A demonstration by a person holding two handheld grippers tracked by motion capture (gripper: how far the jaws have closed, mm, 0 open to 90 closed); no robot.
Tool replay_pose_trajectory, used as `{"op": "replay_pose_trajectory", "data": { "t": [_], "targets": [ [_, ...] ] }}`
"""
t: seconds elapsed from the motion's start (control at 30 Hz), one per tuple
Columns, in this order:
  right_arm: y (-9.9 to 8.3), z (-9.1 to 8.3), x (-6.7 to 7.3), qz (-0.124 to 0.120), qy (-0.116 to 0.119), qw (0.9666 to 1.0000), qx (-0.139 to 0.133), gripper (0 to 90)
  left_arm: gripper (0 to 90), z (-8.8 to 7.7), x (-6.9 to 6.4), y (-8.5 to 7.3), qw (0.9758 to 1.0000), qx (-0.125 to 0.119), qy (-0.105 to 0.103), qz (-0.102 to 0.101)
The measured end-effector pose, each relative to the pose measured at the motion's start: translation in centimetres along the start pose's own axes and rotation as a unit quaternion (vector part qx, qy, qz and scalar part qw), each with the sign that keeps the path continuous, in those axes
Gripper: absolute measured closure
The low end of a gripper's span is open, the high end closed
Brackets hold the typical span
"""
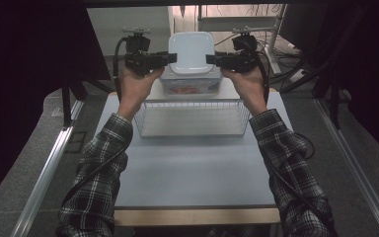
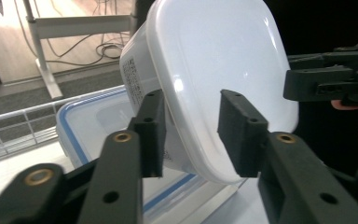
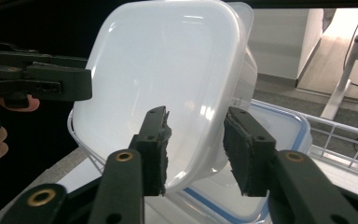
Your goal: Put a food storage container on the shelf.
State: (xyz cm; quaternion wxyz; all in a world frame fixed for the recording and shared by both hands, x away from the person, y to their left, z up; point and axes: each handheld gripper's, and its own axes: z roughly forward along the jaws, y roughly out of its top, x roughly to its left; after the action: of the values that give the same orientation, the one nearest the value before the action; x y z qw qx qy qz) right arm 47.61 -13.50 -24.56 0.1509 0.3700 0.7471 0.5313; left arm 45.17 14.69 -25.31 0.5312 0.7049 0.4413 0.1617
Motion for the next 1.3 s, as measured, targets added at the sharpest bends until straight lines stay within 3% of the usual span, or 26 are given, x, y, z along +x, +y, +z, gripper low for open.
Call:
{"op": "replay_pose_trajectory", "data": {
  "t": [0.2, 0.47, 0.57, 0.7, 0.87, 1.03, 1.1, 1.3],
  "targets": [
    [0.7, 0.6, -0.3, 0.010, -0.001, 0.9999, 0.013, 54.3, 53.5, 0.7, 0.5, 0.5, 0.9999, -0.002, 0.012, -0.003],
    [1.4, 1.6, -0.4, -0.005, -0.046, 0.9989, -0.006, 53.8, 52.1, 1.6, 1.3, 1.4, 0.9997, -0.001, 0.022, -0.010],
    [1.5, 1.9, -0.6, 0.001, -0.049, 0.9988, -0.010, 54.4, 52.6, 1.9, 1.6, 1.6, 0.9997, -0.002, 0.019, -0.013],
    [1.6, 2.0, -0.7, -0.001, -0.051, 0.9987, -0.009, 54.4, 52.3, 2.0, 1.6, 1.6, 0.9998, 0.001, 0.020, 0.003],
    [1.7, 1.5, -0.6, -0.005, -0.039, 0.9991, -0.016, 50.1, 46.1, 1.3, 1.3, 1.8, 0.9997, -0.006, 0.011, 0.021],
    [1.4, 0.8, -0.5, -0.021, -0.022, 0.9993, -0.023, 39.2, 36.6, 0.2, 0.7, 1.5, 0.9992, -0.014, -0.006, 0.038],
    [1.2, 0.7, -0.4, -0.028, -0.010, 0.9995, -0.011, 33.5, 33.7, -0.2, 0.6, 1.2, 0.9985, -0.013, -0.009, 0.052],
    [0.3, 0.2, 0.0, -0.055, 0.000, 0.9984, -0.010, 23.1, 24.4, -0.7, 0.4, -0.4, 0.9969, -0.009, -0.040, 0.067]
  ]
}}
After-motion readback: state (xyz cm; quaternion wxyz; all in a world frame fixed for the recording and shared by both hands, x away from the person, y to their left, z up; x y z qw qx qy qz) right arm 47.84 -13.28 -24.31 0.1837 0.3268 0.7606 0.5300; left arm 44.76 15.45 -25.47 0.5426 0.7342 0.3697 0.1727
